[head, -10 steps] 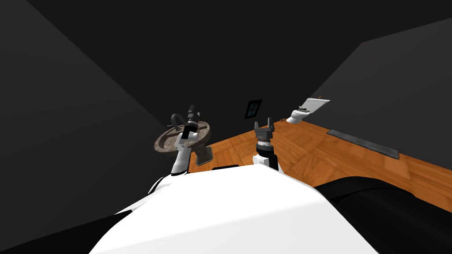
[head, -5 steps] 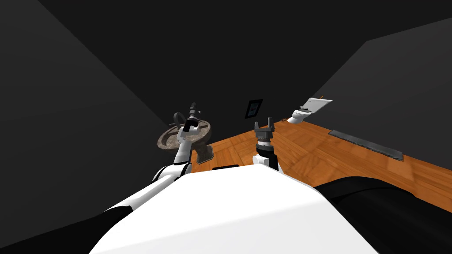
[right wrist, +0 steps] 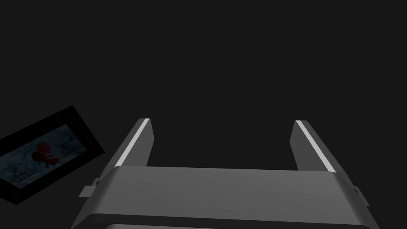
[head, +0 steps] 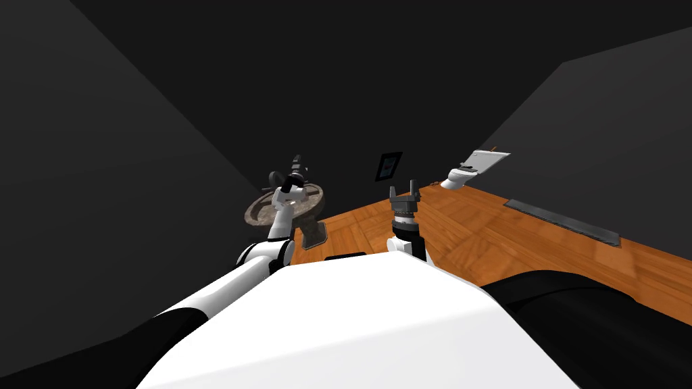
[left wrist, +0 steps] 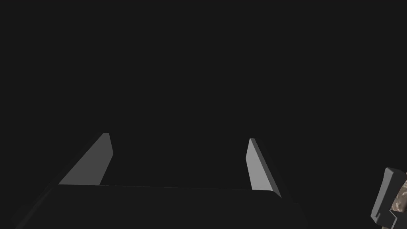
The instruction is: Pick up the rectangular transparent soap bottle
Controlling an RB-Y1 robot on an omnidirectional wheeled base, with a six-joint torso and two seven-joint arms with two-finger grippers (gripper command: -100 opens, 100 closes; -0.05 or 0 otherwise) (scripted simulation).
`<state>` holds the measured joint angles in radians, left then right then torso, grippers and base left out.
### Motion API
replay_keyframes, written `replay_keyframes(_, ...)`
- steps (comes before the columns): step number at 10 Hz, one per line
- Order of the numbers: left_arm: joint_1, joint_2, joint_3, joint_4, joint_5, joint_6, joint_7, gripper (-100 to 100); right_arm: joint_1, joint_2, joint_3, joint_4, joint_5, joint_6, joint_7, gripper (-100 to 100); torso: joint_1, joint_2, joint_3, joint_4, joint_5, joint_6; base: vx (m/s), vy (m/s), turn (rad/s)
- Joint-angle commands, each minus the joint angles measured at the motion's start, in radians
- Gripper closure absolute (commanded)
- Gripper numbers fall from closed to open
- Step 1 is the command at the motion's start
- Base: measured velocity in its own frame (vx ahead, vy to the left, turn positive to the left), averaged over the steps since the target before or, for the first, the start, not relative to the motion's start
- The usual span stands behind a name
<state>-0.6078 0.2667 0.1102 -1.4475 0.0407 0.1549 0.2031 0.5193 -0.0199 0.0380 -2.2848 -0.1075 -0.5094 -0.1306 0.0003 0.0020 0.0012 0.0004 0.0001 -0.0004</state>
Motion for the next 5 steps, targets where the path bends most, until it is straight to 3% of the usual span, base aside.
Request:
replay_keyframes(1,-0.05,-0.003,0.006,0.05,-0.002,0.033,-0.001,-100,0.0,0.0,0.0,0.0,0.0,0.0,0.0,0,0.0,0.0,0.0,0.0,0.0,0.0,-0.039,0.014,0.012)
replay_keyframes(2,-0.065,-0.003,0.006,0.066,-0.002,0.033,-0.001,-100,0.0,0.0,0.0,0.0,0.0,0.0,0.0,0,0.0,0.0,0.0,0.0,0.0,0.0,-0.019,0.008,-0.005)
replay_keyframes(3,-0.1,0.002,0.014,0.102,0.001,0.081,-0.001,-100,0.0,0.0,0.0,0.0,0.0,0.0,0.0,0,0.0,-0.001,-0.001,0.0,0.0,0.0,-0.033,0.015,0.012)
replay_keyframes(4,-0.13,0.002,0.014,0.128,0.001,0.087,-0.001,-100,0.0,0.0,0.0,0.0,0.0,0.0,0.0,0,0.0,-0.001,0.0,0.0,0.0,0.0,-0.033,0.016,0.005)
replay_keyframes(5,-0.161,0.008,0.022,0.159,0.004,0.128,-0.001,-100,0.0,0.0,0.0,0.0,0.0,0.0,0.0,0,0.0,-0.001,0.0,0.0,0.0,0.0,-0.034,0.025,0.004)
